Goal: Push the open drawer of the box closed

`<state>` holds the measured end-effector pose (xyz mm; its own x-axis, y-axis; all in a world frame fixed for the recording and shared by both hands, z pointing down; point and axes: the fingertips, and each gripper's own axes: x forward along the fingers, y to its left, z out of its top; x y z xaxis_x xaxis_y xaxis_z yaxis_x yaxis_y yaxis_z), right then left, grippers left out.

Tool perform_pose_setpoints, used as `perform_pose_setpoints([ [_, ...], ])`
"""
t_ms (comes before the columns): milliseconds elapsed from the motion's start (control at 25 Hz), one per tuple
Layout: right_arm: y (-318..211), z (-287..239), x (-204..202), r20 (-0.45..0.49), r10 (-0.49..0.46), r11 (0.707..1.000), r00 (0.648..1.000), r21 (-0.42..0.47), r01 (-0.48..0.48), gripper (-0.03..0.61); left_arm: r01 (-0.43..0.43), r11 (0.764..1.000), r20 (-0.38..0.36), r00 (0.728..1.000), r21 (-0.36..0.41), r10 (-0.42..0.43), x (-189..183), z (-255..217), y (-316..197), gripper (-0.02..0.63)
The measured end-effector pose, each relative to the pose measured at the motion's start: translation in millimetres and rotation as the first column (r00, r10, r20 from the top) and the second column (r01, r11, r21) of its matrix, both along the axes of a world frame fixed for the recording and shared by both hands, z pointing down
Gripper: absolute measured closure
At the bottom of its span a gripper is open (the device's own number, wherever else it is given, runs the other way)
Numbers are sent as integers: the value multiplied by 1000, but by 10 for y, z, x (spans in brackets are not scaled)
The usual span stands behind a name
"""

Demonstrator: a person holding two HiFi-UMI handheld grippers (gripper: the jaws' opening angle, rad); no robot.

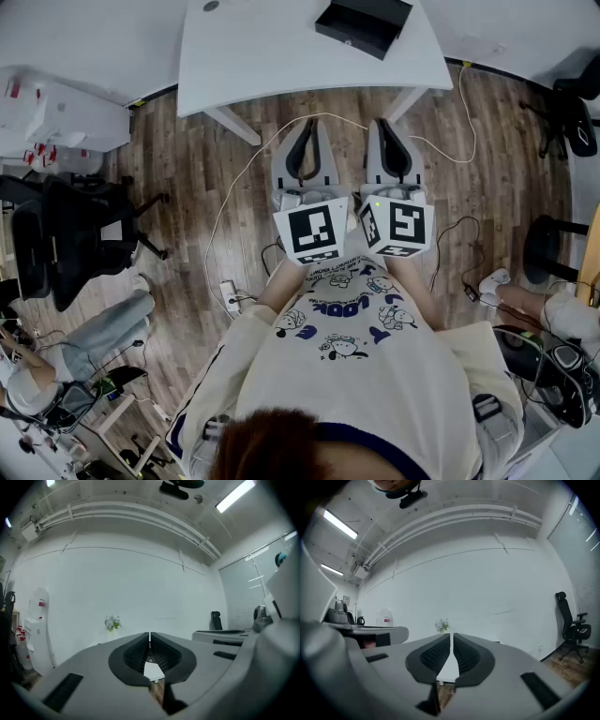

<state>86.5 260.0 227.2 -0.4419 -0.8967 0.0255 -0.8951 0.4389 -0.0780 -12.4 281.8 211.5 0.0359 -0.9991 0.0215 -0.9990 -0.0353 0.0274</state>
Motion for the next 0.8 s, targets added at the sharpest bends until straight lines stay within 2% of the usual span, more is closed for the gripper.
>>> perform_pose_setpoints([
  [440,-47,35,6,10,3,1000,1000,-10,-3,537,7,1000,-2,1000,-2,-7,-33,9,-39,592],
  [800,-251,181,144,33,13,999,999,-51,-11,537,25,999,7,1000,-19,-25,48,89,-195,592],
])
